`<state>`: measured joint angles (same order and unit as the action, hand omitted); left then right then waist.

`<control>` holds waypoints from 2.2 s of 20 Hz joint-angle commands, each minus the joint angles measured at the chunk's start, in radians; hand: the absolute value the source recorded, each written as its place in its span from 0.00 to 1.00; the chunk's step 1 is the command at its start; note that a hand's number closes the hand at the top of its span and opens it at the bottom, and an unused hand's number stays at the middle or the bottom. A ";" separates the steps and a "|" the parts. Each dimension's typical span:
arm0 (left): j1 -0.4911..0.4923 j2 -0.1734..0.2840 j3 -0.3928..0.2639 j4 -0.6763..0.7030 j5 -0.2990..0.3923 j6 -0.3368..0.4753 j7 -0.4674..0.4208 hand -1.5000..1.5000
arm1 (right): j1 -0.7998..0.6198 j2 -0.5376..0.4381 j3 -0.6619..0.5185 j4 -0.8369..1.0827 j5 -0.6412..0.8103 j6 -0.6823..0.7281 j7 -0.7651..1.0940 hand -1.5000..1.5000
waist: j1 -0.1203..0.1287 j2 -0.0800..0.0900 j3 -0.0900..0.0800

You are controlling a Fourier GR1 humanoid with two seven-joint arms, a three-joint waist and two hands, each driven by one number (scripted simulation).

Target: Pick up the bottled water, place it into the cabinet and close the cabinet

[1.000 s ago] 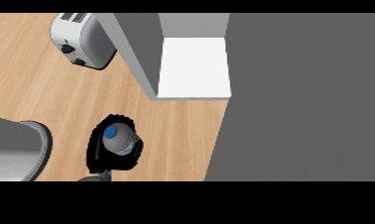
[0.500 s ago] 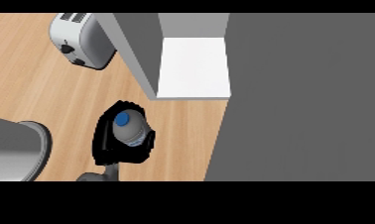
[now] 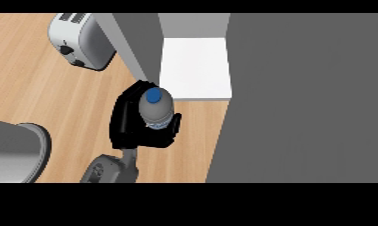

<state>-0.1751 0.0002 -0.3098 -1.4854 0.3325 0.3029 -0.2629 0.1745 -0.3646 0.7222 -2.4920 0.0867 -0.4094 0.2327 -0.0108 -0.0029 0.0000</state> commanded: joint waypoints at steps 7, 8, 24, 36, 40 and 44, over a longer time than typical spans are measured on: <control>-0.262 0.000 -0.061 0.136 0.018 0.210 -0.004 1.00 | -0.020 0.032 0.072 -0.069 0.124 -0.023 0.066 0.00 | -0.005 0.002 -0.001; -0.350 0.000 0.026 0.175 0.008 0.194 0.051 1.00 | 0.027 -0.015 0.023 -0.090 0.052 -0.005 0.026 0.00 | -0.010 0.002 0.000; -0.624 0.000 0.021 0.605 -0.023 0.303 0.002 1.00 | 0.057 -0.033 0.042 -0.124 0.039 -0.012 0.003 0.00 | -0.021 0.004 0.000; -0.819 0.000 0.117 1.002 -0.052 0.338 -0.097 1.00 | 0.044 -0.045 0.024 -0.090 -0.009 -0.003 -0.040 0.00 | -0.030 0.011 0.000; -0.903 0.018 0.157 1.131 -0.082 0.359 -0.093 1.00 | 0.030 -0.035 0.048 -0.084 0.018 -0.011 -0.020 0.00 | -0.039 0.013 -0.001; -0.885 0.000 0.146 1.168 -0.032 0.390 -0.146 1.00 | 0.062 -0.053 0.034 -0.088 -0.016 0.006 -0.066 0.00 | -0.049 0.014 0.000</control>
<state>-1.0368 0.0032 -0.1728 -0.3789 0.2784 0.6729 -0.3893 0.1873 -0.4003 0.7176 -2.4865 0.0471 -0.4118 0.1576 -0.0514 0.0110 -0.0006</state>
